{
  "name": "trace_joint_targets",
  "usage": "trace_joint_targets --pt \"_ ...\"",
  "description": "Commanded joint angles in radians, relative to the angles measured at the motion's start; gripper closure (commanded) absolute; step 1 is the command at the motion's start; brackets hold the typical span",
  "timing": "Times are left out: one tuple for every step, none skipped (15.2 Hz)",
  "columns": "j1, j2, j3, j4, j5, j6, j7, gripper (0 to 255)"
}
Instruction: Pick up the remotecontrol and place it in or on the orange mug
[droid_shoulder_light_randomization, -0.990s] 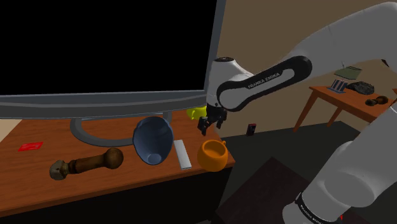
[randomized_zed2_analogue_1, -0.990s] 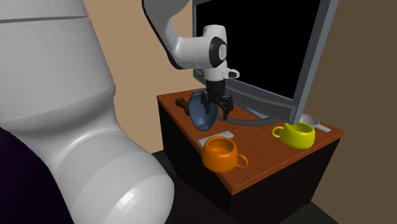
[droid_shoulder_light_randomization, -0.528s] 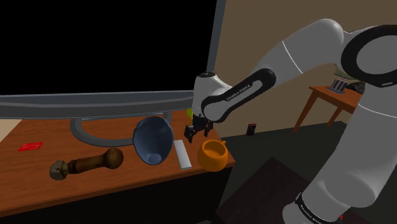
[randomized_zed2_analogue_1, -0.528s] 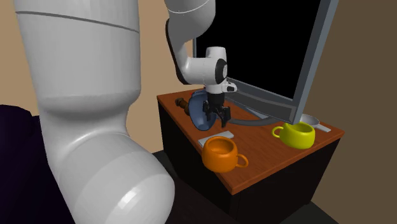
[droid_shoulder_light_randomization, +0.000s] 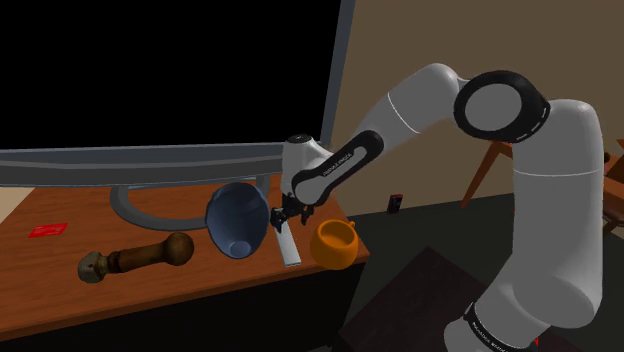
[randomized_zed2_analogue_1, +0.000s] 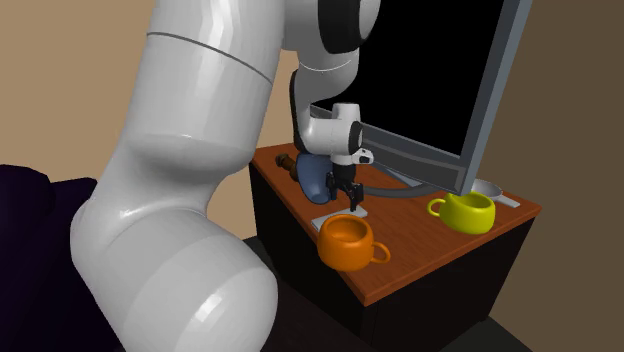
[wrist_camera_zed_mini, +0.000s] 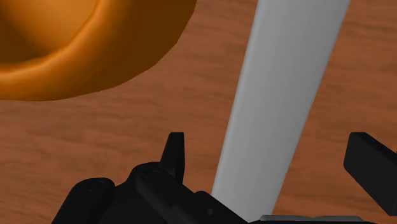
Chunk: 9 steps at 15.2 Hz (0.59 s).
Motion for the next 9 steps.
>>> trace_joint_targets --pt "0.019 0.080 -0.005 0.068 -0.006 0.010 0.019 0" --pt "0.021 0.091 -0.008 0.069 -0.009 0.019 0.021 0" --pt "0.023 0.102 -0.012 0.071 -0.012 0.028 0.023 0" --pt "0.026 0.113 -0.015 0.074 -0.015 0.037 0.025 0" --pt "0.028 0.125 -0.018 0.076 -0.019 0.045 0.027 0" --pt "0.030 0.136 -0.021 0.079 -0.022 0.054 0.029 0" --pt "0.033 0.147 -0.025 0.082 -0.025 0.062 0.031 0" --pt "0.035 0.159 -0.028 0.085 -0.027 0.071 0.033 0" --pt "0.036 0.165 -0.030 0.087 -0.029 0.076 0.034 0"
